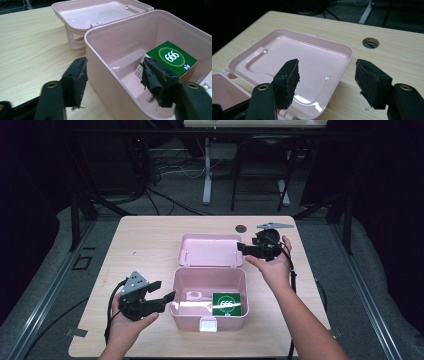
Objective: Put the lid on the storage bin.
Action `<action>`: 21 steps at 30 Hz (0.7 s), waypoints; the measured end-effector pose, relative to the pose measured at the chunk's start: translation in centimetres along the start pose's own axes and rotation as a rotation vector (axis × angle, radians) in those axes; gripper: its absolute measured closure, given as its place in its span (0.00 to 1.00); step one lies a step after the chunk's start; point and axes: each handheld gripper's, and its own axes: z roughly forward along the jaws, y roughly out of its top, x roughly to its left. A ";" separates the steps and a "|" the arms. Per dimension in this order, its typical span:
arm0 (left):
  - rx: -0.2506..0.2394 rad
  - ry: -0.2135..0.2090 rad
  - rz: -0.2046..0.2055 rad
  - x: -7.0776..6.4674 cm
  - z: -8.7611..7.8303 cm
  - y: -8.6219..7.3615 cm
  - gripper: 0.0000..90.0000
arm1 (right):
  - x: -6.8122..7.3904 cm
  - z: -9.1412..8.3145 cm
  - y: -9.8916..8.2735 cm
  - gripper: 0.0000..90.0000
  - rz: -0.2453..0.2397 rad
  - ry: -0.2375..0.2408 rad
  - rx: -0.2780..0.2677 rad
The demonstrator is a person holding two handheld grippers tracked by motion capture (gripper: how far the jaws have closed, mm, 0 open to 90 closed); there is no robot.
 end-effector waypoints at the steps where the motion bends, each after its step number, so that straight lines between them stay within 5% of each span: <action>1: 0.002 -0.007 0.001 0.0 -0.1 0.1 0.39 | 0.1 0.4 0.2 0.40 -0.011 -0.008 0.018; 7: 0.008 -0.009 0.002 0.1 0.0 0.0 0.33 | 0.1 2.8 1.1 0.48 -0.016 -0.039 0.120; 13: 0.023 -0.022 0.006 0.1 0.1 -0.2 0.48 | -0.5 4.2 1.8 0.57 -0.016 -0.094 0.149; 15: 0.023 -0.027 0.014 0.0 0.1 -0.2 0.56 | -0.7 4.5 2.1 0.58 -0.004 -0.109 0.201; 21: 0.030 -0.011 0.026 -0.1 0.4 -0.4 0.61 | -0.9 5.4 2.9 0.61 0.047 -0.137 0.244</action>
